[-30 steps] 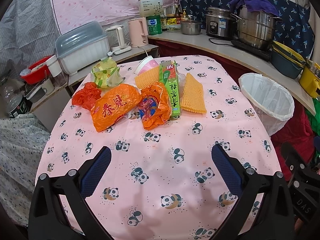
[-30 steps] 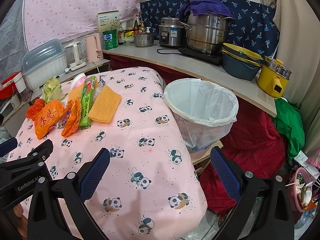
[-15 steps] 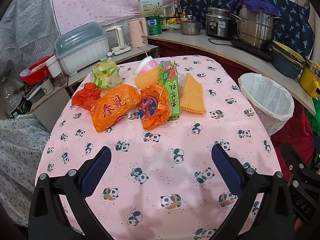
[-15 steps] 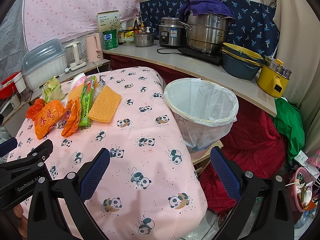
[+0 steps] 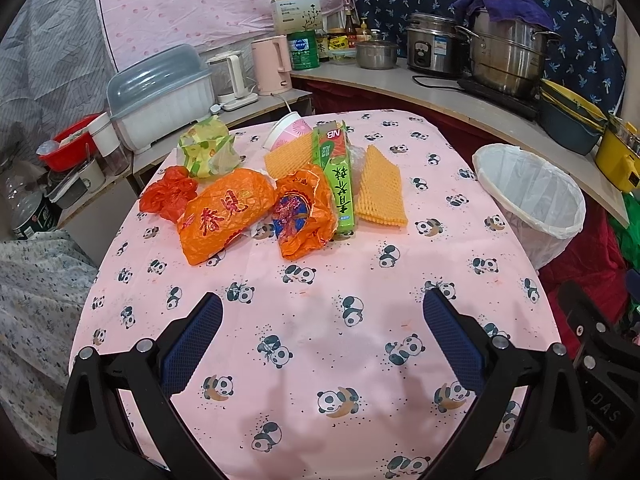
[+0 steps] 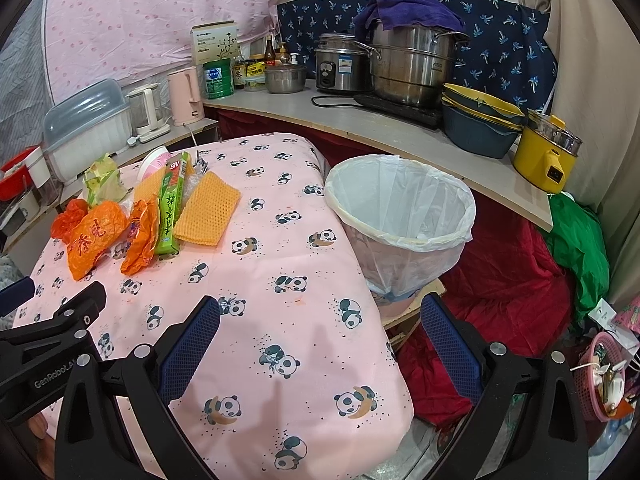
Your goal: Collect trash
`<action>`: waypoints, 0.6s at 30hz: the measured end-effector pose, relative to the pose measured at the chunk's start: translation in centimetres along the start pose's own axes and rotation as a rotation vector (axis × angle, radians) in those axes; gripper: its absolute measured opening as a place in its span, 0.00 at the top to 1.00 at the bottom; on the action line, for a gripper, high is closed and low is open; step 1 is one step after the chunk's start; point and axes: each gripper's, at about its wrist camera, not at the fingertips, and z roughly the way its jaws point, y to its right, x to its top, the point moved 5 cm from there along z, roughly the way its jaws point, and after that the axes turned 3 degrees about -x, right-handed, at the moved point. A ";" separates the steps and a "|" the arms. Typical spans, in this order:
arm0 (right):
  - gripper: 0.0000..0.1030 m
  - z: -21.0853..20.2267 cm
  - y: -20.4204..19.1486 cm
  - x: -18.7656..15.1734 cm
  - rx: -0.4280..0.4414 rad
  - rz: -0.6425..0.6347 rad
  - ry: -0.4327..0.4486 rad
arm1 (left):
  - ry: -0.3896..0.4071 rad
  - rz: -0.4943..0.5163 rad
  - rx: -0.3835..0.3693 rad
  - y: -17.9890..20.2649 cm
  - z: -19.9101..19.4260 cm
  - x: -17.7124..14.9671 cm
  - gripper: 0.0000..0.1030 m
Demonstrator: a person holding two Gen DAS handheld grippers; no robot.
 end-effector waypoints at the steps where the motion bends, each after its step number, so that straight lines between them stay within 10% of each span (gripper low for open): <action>1: 0.07 0.0 0.0 0.0 0.000 -0.001 0.001 | 0.002 0.001 -0.001 0.0 0.0 0.0 0.07; 18: 0.07 1.3 0.6 0.6 -0.010 0.011 -0.014 | -0.001 0.025 -0.007 0.7 0.8 0.3 0.07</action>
